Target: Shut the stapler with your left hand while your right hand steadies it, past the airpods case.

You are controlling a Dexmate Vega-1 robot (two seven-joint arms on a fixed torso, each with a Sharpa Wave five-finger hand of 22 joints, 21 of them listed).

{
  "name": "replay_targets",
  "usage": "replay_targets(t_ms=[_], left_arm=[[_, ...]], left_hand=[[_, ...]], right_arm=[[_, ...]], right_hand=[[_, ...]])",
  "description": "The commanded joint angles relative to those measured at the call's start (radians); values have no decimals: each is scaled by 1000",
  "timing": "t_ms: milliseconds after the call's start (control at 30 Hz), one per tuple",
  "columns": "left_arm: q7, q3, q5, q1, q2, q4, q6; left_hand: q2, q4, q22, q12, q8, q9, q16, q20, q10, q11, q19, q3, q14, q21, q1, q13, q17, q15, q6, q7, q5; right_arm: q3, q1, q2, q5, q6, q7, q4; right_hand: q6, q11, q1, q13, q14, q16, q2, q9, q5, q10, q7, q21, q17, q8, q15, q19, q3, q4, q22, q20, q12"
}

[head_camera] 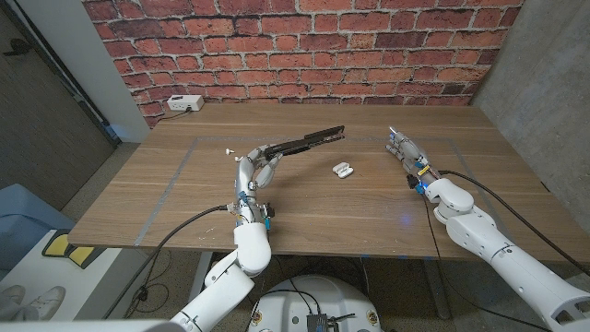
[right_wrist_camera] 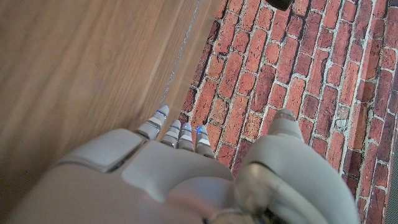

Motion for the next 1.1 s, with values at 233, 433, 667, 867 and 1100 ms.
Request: replay_targets(t_ms=[233, 433, 667, 867, 1100], left_arm=[[-79, -21, -106, -26, -28, 23, -58], [-117, -29, -155, -35, -33, 27, -70], [-185, -33, -251, -45, -44, 38, -99], [-227, -39, -321, -51, -57, 50, -129], [-273, -43, -375, -60, -60, 73, -167]], left_hand=[[67, 65, 1, 3, 10, 4, 6, -32, 20, -9, -3, 76, 9, 11, 67, 6, 5, -41, 10, 5, 1], [66, 65, 0, 2, 8, 3, 5, -32, 20, -9, -4, 77, 8, 15, 66, 8, 5, -40, 10, 6, 1], [66, 63, 0, 2, 9, 2, 7, -32, 22, -9, -4, 78, 13, 18, 67, 10, 6, -42, 14, 9, 0], [65, 60, 0, 6, 9, 1, 10, -32, 33, -7, -4, 79, 17, 22, 68, 13, 7, -41, 18, 13, -2], [57, 48, -1, 8, 12, -2, 15, -36, 51, -8, 6, 76, 33, 37, 71, 14, 5, -40, 40, 18, -9]], right_arm=[[0, 1, -6, -10, 7, 1, -11], [-5, 10, -3, -15, 10, 5, -3], [-3, 15, -3, -16, 16, 7, -5], [3, 11, -6, -20, 24, 0, -16], [3, 5, -16, -24, 12, -7, -34]], right_hand=[[5, -23, 4, 1, -28, -2, 13, 2, -2, 9, -24, -4, 1, 5, -11, -17, 3, -8, 3, -6, 7], [5, -22, 4, 1, -28, -1, 14, 2, -2, 11, -25, -3, 1, 5, -12, -17, 3, -8, 3, -6, 7], [4, -22, 5, 1, -28, -1, 14, 3, -2, 11, -28, -3, 1, 4, -13, -18, 3, -9, 3, -6, 7], [2, -22, 5, 1, -27, 0, 14, 3, -2, 16, -36, -2, 1, 4, -13, -18, 3, -9, 3, -5, 9], [5, -21, 7, 2, 5, 11, 13, 3, -3, 56, -46, 3, -1, 5, -7, 7, 3, -11, 3, 9, 18]])
